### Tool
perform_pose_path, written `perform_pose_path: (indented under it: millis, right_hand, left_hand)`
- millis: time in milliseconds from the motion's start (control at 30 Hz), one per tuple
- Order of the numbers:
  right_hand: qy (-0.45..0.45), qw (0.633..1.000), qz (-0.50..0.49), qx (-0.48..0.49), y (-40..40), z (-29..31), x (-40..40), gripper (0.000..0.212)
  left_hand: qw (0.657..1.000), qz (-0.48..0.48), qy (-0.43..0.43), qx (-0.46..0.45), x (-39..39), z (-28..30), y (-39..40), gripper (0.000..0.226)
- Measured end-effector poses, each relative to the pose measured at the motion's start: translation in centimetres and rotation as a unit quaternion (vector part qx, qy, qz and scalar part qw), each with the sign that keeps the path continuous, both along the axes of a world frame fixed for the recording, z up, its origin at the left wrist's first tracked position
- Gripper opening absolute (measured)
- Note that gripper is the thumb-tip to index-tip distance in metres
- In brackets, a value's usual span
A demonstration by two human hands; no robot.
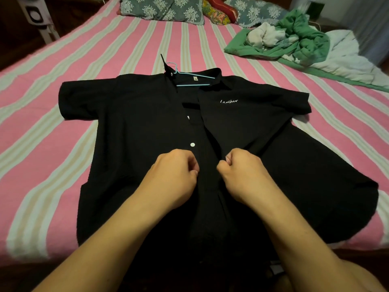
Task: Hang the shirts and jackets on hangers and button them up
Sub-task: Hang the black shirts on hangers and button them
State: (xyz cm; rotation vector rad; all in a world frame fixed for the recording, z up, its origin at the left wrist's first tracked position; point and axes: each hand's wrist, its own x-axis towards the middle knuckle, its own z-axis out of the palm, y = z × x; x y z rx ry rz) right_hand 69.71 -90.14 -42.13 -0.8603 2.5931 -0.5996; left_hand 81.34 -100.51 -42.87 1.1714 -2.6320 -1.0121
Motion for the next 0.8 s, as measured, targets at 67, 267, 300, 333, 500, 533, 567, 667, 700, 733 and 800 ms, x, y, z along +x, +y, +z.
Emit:
perform_pose_path:
  millis: [67, 267, 300, 333, 500, 533, 567, 667, 700, 733, 800]
  right_hand:
    - [-0.020, 1.000, 0.011, -0.016, 0.1, 0.0, -0.2, 0.023]
    - [-0.360, 0.908, -0.053, -0.206, 0.8, -0.5, -1.5, 0.019]
    - [-0.410, 0.882, -0.056, -0.224, 0.9, -0.6, -1.7, 0.017]
    - [-0.448, 0.861, -0.058, -0.235, 1.0, -0.7, -1.8, 0.015]
    - [-0.507, 0.821, -0.082, -0.249, 1.3, -0.4, -2.2, 0.018]
    - [-0.510, 0.819, -0.086, -0.249, 1.3, -0.3, -2.2, 0.019]
    - [-0.511, 0.818, -0.085, -0.248, 1.3, -0.2, -2.1, 0.017]
    - [-0.501, 0.827, -0.068, -0.246, 1.3, 0.0, -1.9, 0.014]
    - [-0.491, 0.833, -0.064, -0.247, 1.2, 0.0, -1.8, 0.014]
    - [-0.477, 0.841, -0.062, -0.249, 1.1, -0.1, -1.5, 0.014]
    - [-0.436, 0.862, -0.062, -0.250, 0.9, -0.3, -0.9, 0.011]
  left_hand:
    - [1.000, 0.005, 0.002, 0.000, 0.0, -0.1, 0.1, 0.012]
    - [0.996, 0.019, 0.042, 0.076, 0.1, 0.2, -0.3, 0.011]
    - [0.990, 0.027, 0.069, 0.119, 0.1, 0.3, -0.2, 0.011]
    - [0.979, 0.039, 0.100, 0.175, 0.0, 0.3, -0.1, 0.010]
    - [0.908, 0.111, 0.207, 0.346, -0.3, 0.5, -0.1, 0.002]
    - [0.907, 0.110, 0.208, 0.349, -0.3, 0.4, -0.1, 0.002]
    - [0.907, 0.108, 0.207, 0.349, -0.3, 0.4, 0.0, 0.002]
    - [0.910, 0.102, 0.208, 0.343, -0.2, 0.3, 0.1, 0.002]
    - [0.911, 0.100, 0.210, 0.341, -0.2, 0.2, 0.1, 0.003]
    - [0.911, 0.098, 0.212, 0.339, -0.3, 0.2, 0.1, 0.003]
    - [0.912, 0.094, 0.216, 0.335, -0.2, 0.1, 0.1, 0.004]
